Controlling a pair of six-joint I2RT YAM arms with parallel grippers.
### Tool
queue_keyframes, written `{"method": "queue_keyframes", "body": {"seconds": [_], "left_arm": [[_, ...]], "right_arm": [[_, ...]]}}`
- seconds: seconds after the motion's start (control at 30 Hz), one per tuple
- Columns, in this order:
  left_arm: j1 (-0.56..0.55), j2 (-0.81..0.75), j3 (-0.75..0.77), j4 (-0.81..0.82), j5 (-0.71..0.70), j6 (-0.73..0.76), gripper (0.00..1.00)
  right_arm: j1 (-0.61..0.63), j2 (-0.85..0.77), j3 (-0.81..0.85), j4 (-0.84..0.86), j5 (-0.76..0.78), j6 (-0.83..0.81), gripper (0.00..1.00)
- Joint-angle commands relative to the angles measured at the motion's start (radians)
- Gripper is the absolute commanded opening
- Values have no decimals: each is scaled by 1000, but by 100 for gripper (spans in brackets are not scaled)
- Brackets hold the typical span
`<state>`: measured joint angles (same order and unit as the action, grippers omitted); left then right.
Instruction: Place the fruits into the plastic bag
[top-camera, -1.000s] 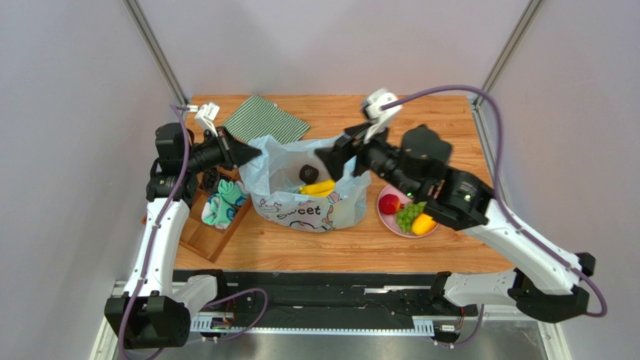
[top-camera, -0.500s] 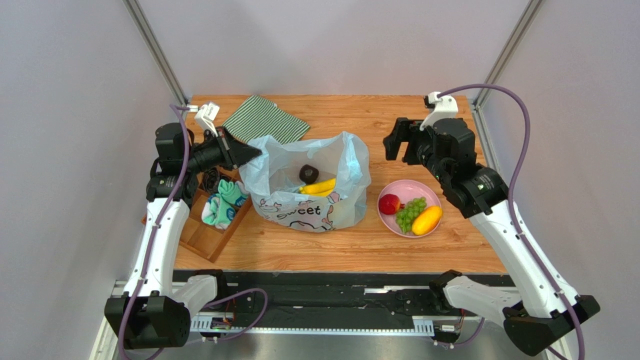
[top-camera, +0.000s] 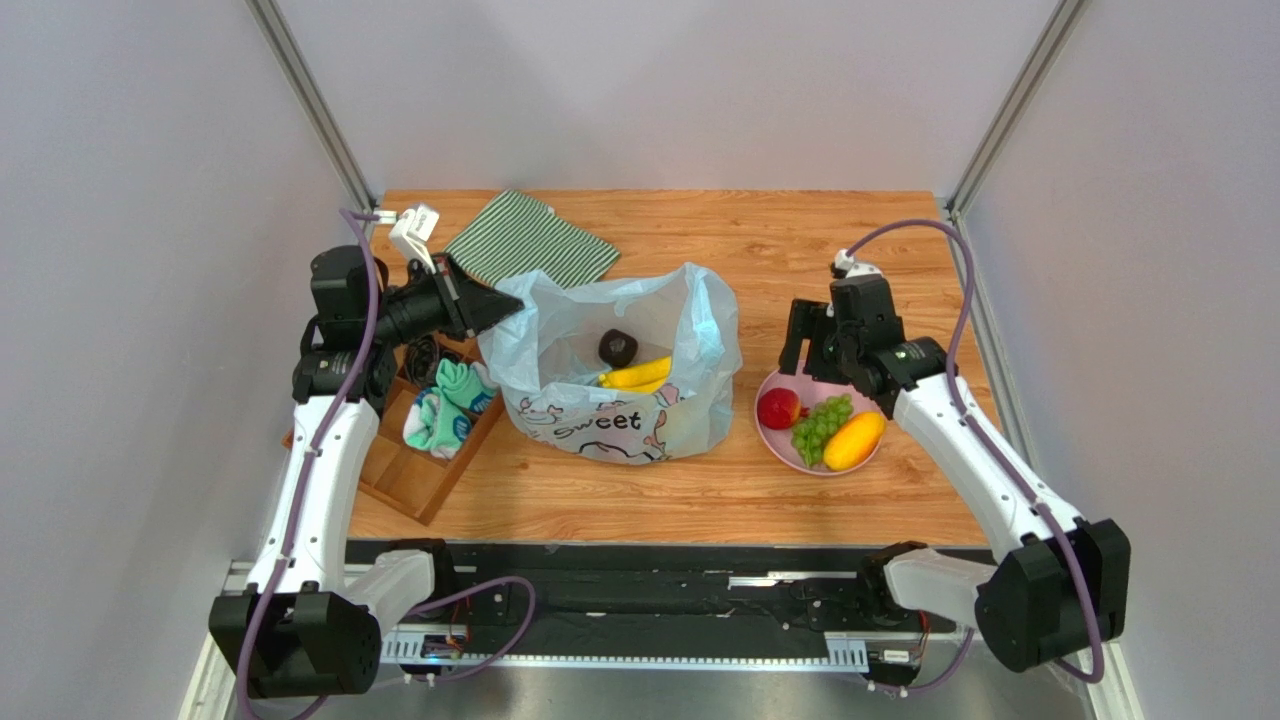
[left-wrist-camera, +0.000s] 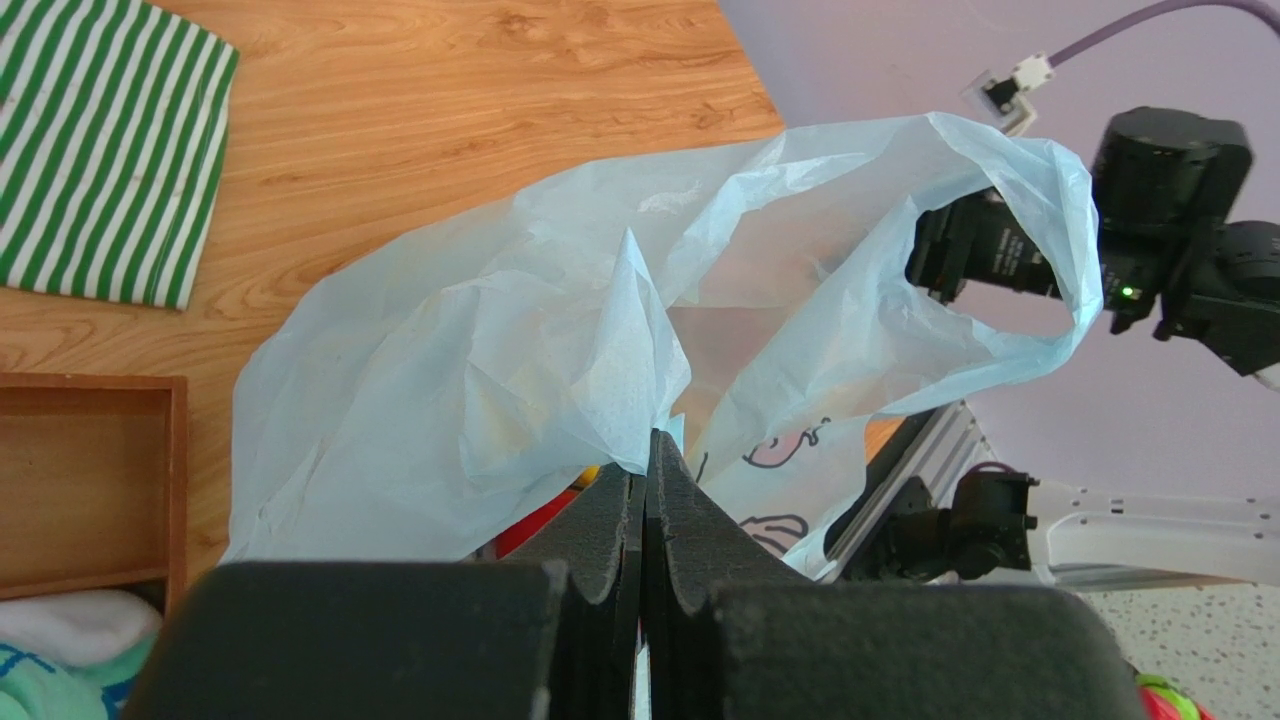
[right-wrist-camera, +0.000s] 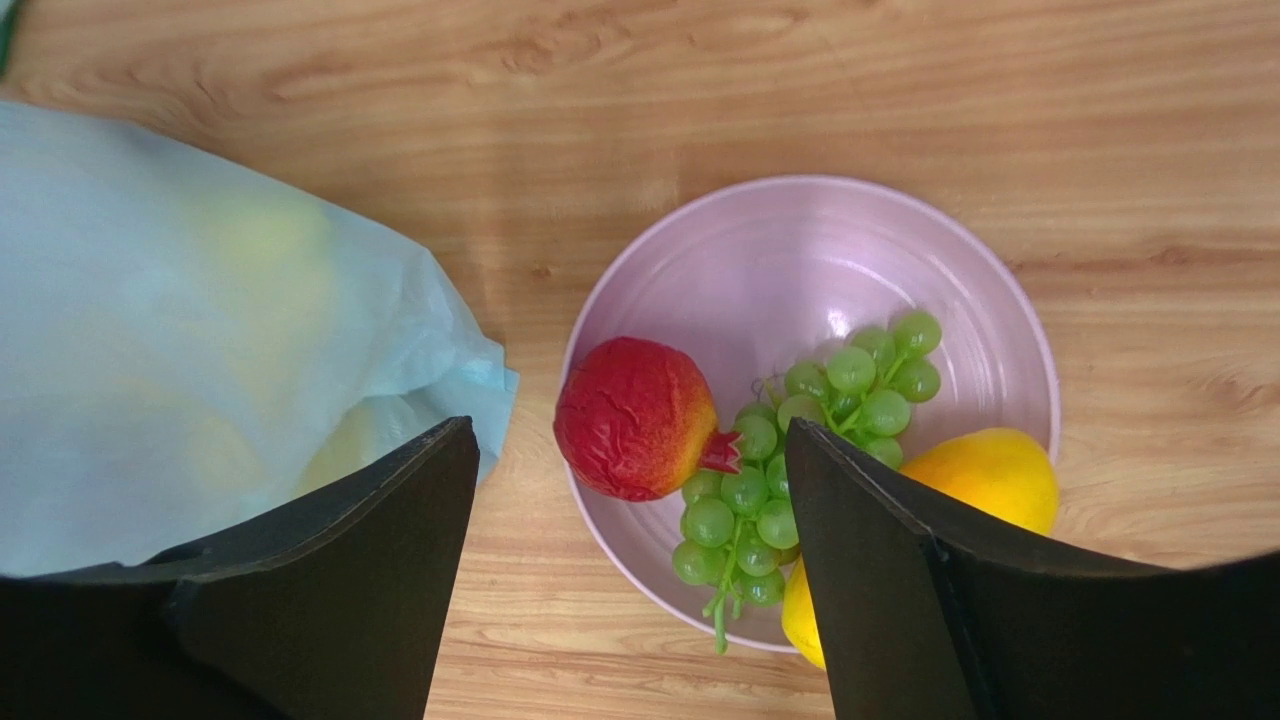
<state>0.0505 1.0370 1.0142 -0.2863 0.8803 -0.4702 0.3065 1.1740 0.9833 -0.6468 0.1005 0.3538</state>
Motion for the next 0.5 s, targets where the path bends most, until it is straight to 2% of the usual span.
{"method": "queue_keyframes", "body": {"seconds": [0.0, 0.27, 0.47], "left_arm": [[8, -12, 0, 39, 3, -5, 0], [8, -12, 0, 39, 3, -5, 0], [8, -12, 0, 38, 3, -5, 0]], "right_arm": [[9, 50, -40, 65, -19, 30, 78], [43, 154, -80, 115, -41, 24, 85], [45, 219, -92, 124, -45, 20, 85]]}}
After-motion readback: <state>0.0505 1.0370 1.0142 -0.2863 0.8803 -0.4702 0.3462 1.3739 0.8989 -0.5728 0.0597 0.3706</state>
